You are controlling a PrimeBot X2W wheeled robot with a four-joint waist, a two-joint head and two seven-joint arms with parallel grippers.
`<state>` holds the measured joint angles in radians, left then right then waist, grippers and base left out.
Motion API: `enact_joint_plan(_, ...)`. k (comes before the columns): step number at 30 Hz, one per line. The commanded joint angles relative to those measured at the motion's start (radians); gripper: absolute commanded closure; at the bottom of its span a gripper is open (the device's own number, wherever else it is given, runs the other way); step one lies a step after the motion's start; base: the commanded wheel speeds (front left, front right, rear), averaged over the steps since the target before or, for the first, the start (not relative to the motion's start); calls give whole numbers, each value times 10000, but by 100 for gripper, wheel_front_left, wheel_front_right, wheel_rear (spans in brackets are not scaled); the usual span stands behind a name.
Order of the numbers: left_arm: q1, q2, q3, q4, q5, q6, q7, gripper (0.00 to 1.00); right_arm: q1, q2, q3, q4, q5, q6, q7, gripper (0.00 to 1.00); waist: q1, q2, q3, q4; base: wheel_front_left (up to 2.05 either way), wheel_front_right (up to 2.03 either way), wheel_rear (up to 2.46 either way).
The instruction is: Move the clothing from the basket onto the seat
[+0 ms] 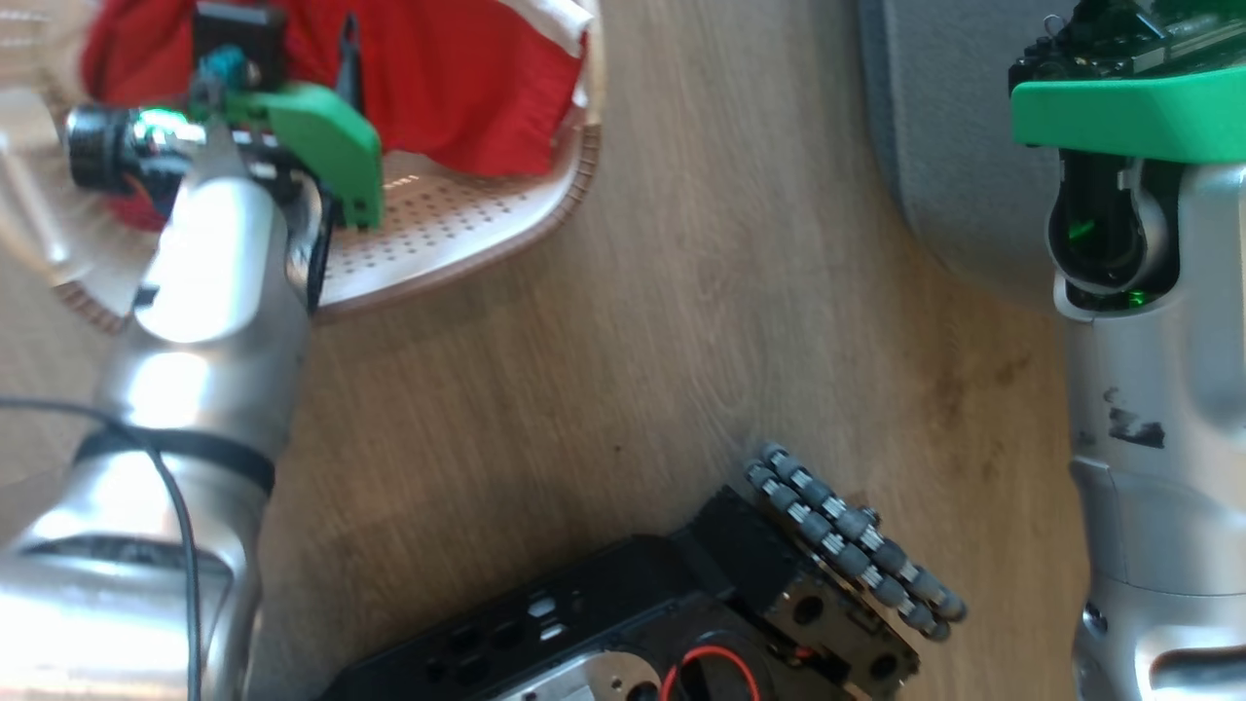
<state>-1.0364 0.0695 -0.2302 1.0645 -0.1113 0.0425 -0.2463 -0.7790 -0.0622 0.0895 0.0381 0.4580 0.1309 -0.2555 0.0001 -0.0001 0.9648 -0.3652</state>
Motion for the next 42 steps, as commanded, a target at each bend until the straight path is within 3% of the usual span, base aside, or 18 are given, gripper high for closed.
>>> enact_joint_plan(1, -4, 106, 69, 20, 114, 80, 50, 0, 345, 118, 83, -267, 69, -2, -63, 0, -1, 1, 305, -318, 0, 0, 0)
enact_joint_plan(7, -937, 19, 8, 1296, 128, 707, 416, 0, 759, 119, 68, -185, 250, -2, -63, 0, -1, 1, 355, -400, 0, 0, 0)
enact_joint_plan(12, -1513, 14, 5, 1841, 30, 939, 692, 0, 968, 119, 60, -251, 321, -2, -63, 0, -1, 1, 397, -420, 0, 0, 0)
enact_joint_plan(19, -1828, -71, -86, 2080, -154, 772, 1096, 0, 1069, 119, 140, -303, 355, -2, -63, 0, -1, 1, 526, -379, 0, 0, 0)
enact_joint_plan(28, -1875, -130, -214, 2198, -324, 905, 1418, 0, 1195, 119, 135, -362, 363, -2, -63, 0, -1, 1, 554, -387, 0, 0, 0)
enact_joint_plan(29, -1883, -137, -230, 2203, -357, 849, 1415, 25, 1194, 119, 127, -350, 361, -2, -63, 0, -1, 1, 560, -387, 0, 0, 0)
enact_joint_plan(30, -1892, -143, -274, 2207, -364, 772, 1399, 100, 1192, 120, 120, -335, 369, -2, -63, 0, -1, 1, 560, -389, 0, 0, 0)
enact_joint_plan(42, -1877, -155, -457, 2231, -576, 370, 588, 100, 841, 120, 99, -248, 320, -2, -63, 0, -1, 1, 268, -445, 0, 0, 0)
